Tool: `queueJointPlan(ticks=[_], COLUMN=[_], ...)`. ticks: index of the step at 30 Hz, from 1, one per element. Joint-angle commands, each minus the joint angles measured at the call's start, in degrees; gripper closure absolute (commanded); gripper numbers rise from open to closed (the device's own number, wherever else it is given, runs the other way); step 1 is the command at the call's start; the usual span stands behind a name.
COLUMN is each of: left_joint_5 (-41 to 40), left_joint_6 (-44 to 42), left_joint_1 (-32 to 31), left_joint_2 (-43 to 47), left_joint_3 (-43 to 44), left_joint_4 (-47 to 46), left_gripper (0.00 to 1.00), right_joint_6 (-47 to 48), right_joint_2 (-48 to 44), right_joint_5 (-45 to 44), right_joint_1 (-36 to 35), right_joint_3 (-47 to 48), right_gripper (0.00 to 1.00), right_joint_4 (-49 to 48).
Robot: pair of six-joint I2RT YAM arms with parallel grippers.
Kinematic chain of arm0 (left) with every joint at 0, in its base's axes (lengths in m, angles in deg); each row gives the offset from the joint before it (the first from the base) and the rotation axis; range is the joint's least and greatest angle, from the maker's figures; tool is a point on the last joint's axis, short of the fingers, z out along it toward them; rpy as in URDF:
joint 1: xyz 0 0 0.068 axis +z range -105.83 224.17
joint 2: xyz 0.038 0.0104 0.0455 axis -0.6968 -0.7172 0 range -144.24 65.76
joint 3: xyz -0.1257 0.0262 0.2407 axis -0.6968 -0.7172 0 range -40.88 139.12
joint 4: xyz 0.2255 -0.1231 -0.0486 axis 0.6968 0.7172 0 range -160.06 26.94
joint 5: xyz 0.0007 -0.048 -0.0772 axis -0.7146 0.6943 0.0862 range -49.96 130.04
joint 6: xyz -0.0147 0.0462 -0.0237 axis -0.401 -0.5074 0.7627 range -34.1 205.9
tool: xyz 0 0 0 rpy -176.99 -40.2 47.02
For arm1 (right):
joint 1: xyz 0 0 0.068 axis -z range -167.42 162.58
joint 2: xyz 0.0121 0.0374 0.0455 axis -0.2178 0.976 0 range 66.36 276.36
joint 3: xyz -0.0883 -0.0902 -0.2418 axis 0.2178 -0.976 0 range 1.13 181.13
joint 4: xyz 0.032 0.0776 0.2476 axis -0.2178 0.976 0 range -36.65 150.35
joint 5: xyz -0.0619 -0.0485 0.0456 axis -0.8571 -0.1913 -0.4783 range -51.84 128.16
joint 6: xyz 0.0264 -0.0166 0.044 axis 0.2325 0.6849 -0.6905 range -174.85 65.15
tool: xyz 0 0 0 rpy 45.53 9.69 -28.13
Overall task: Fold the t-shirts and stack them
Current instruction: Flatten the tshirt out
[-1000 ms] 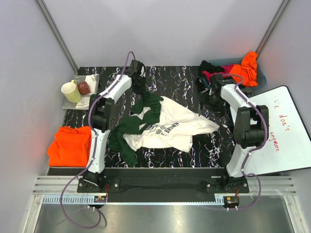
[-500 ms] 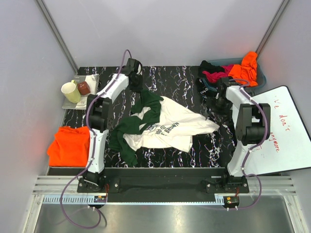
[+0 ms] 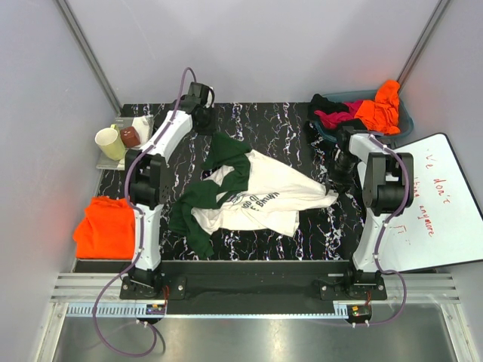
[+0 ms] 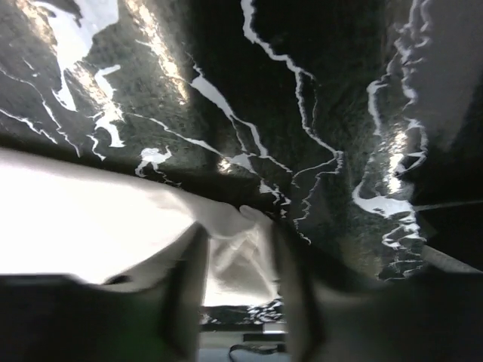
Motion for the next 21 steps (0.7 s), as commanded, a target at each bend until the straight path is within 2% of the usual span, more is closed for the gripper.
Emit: queueJointPlan(ticks=[1, 3, 4, 11, 21], left_joint_5=[-1.76, -2.02, -2.02, -5.62, -13.61], left_joint_6=[-1.18, -1.19, -1.19, 0.22, 1.01], left_joint_1=[0.83, 1.00, 1.01, 1.44, 1.62], left_joint_2=[4.12, 4.82, 5.18, 11.59, 25.12], left_joint_3=[-0.31, -0.57, -0.66, -2.07, -1.80], left_joint_4=[-1.52, -1.35, -1.43, -1.26, -1.52], left_gripper=[1.00, 1.00, 1.00, 1.00, 1.00], right_joint_6=[-0.97, -0.88, -1.23, -2.99, -3.69], right_joint_2=[4.34, 3.30, 2.68, -5.58, -19.46], right_joint_5=[10.39, 12.76, 13.20, 18.12, 15.41], right_joint_1=[-0.73, -0.73, -0.73, -0.73, -0.82], right_joint_3=[0.84, 1.28, 1.89, 8.04, 19.55], right_gripper=[0.79, 0.98, 1.00, 1.00, 1.00], right_joint_4=[-1.26, -1.34, -1.43, -3.18, -7.84])
